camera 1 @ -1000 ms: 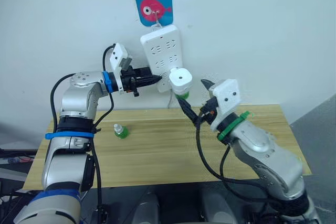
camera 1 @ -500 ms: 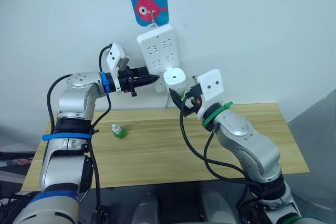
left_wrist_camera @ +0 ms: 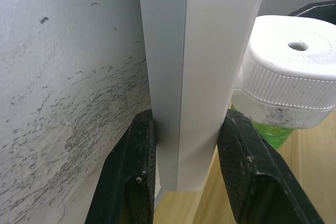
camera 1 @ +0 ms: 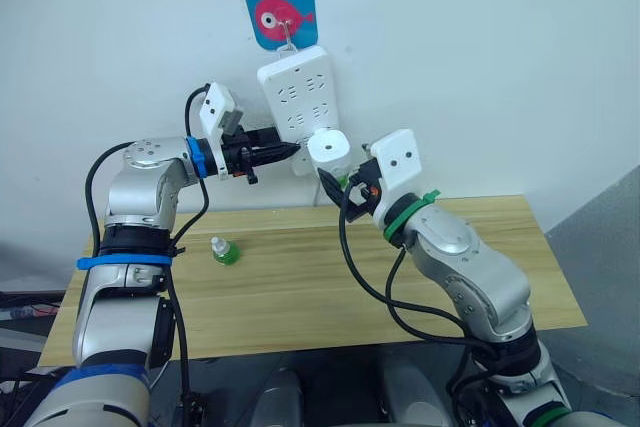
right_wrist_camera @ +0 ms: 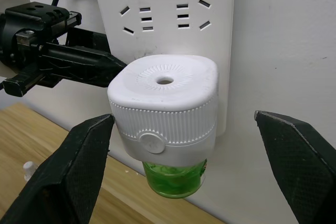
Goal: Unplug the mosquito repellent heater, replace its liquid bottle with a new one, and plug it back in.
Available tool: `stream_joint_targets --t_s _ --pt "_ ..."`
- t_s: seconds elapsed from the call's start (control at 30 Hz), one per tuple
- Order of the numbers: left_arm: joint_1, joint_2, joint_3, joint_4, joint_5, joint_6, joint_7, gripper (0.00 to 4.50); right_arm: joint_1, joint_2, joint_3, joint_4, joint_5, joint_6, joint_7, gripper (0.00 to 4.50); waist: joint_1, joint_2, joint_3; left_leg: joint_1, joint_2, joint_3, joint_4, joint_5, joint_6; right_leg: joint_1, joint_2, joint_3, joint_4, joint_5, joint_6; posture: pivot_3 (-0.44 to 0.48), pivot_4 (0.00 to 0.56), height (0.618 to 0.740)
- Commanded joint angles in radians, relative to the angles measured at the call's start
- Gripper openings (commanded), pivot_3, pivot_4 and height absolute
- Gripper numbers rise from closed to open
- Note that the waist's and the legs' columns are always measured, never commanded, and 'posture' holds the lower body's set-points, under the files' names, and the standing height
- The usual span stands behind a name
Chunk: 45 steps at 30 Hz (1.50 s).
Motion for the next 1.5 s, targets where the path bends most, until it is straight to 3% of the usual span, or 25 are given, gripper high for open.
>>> stream_joint_targets --t_s 0.03,0.4,0.7,0.93,1.2,1.3,1.4,1.5 --pt "0.005 0.010 0.001 -0.037 -0.006 -0.011 0.002 1.29 0.003 -0.020 -0.048 -0.070 0.003 -0.002 0.031 4.50 0.000 0.000 0.000 0.000 0.000 0.000 0.000 0.000 0.000 0.000 0.000 0.000 0.000 0.000 0.000 -0.119 0.181 0.740" --pt "0.012 0.018 0.003 -0.044 -0.007 -0.009 0.004 1.29 0.024 0.001 -0.050 -0.130 0.041 0.076 0.064 4.50 0.000 0.000 0.000 -0.001 0.000 0.000 -0.001 0.002 -0.003 0.000 0.000 0.000 -0.001 0.000 0.000 -0.121 0.182 0.740" --pt "0.010 0.020 0.001 -0.041 -0.004 -0.013 0.003 1.29 -0.022 0.111 0.032 0.002 -0.108 -0.009 -0.049 4.50 0.000 0.000 0.000 -0.001 0.000 0.000 -0.001 0.002 -0.003 -0.001 0.000 0.000 -0.001 0.000 0.000 -0.119 0.180 0.740" --pt "0.013 0.023 0.000 -0.044 -0.003 -0.012 0.002 1.29 -0.055 0.164 0.031 0.101 -0.169 -0.077 -0.064 4.50 0.000 0.000 0.000 -0.001 0.000 0.000 -0.001 0.002 -0.004 -0.001 0.000 0.000 -0.001 0.000 0.000 -0.111 0.179 0.740" --pt "0.015 0.027 0.002 -0.042 -0.002 -0.015 0.001 1.29 -0.040 0.202 0.040 0.104 -0.174 -0.068 -0.045 4.50 0.000 0.000 0.000 -0.001 0.000 0.000 -0.001 0.002 -0.003 -0.001 0.000 0.000 -0.001 0.000 0.000 -0.111 0.181 0.740" --pt "0.014 0.027 0.002 -0.040 -0.001 -0.015 0.002 1.29 -0.038 0.210 0.033 0.109 -0.175 -0.062 -0.049 3.91 0.000 0.000 0.000 -0.001 0.000 0.000 -0.001 0.002 -0.003 -0.001 0.000 0.000 -0.001 0.000 0.000 -0.112 0.182 0.740" --pt "0.015 0.026 0.002 -0.040 -0.001 -0.015 0.001 1.29 -0.041 0.214 0.028 0.114 -0.171 -0.061 -0.046 3.00 0.000 0.000 0.000 -0.001 0.000 0.000 -0.001 0.002 -0.003 -0.001 0.000 0.000 -0.001 0.000 0.000 -0.111 0.182 0.740" --pt "0.015 0.026 0.002 -0.035 0.002 -0.021 0.004 1.29 -0.046 0.215 0.025 0.113 -0.170 -0.060 -0.042 3.00 0.000 0.000 0.000 -0.001 0.000 0.000 -0.001 0.002 -0.003 -0.001 0.000 0.000 -0.001 0.000 0.000 -0.110 0.183 0.740"
